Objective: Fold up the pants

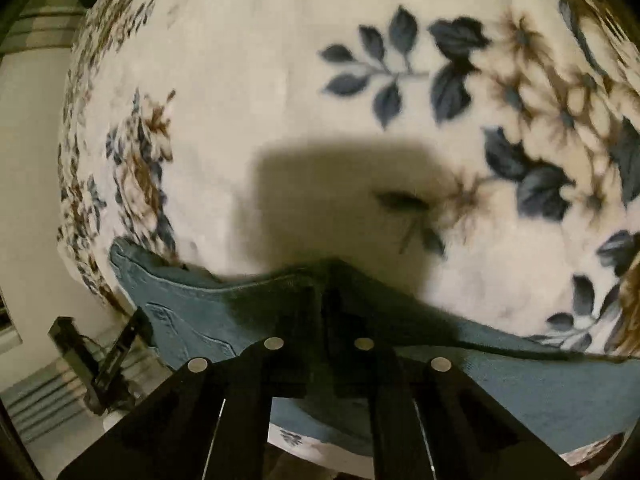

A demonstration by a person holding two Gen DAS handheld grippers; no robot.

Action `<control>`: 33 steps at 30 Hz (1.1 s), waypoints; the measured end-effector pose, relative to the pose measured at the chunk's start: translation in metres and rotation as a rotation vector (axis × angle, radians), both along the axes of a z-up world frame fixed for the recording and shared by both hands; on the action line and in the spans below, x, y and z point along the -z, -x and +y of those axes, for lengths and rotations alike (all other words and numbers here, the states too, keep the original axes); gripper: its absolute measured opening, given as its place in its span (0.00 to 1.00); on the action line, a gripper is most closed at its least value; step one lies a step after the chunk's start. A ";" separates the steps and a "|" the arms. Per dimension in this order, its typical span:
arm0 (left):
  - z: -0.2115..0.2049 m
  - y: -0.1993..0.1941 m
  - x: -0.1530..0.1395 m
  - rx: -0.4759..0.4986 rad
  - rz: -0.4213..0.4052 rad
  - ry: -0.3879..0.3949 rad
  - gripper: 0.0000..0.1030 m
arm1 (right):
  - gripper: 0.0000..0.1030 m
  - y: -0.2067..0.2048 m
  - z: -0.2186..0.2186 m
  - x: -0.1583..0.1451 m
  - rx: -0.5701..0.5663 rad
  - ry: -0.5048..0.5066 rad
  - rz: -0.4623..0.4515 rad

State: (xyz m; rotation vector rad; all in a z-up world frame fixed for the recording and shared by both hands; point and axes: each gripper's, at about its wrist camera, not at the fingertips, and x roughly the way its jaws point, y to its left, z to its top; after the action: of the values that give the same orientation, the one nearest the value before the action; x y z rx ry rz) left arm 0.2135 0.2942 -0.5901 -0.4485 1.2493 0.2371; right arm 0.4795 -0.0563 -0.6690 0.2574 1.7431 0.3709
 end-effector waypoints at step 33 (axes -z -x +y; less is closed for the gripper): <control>-0.020 0.034 -0.018 -0.064 0.105 -0.113 0.17 | 0.05 0.290 -0.093 0.073 0.691 -0.139 0.239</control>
State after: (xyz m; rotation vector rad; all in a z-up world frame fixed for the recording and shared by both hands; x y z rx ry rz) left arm 0.1790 0.2744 -0.5717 -0.3825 1.3179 0.3883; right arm 0.1892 -0.1488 -0.7417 1.0030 1.7387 -0.0504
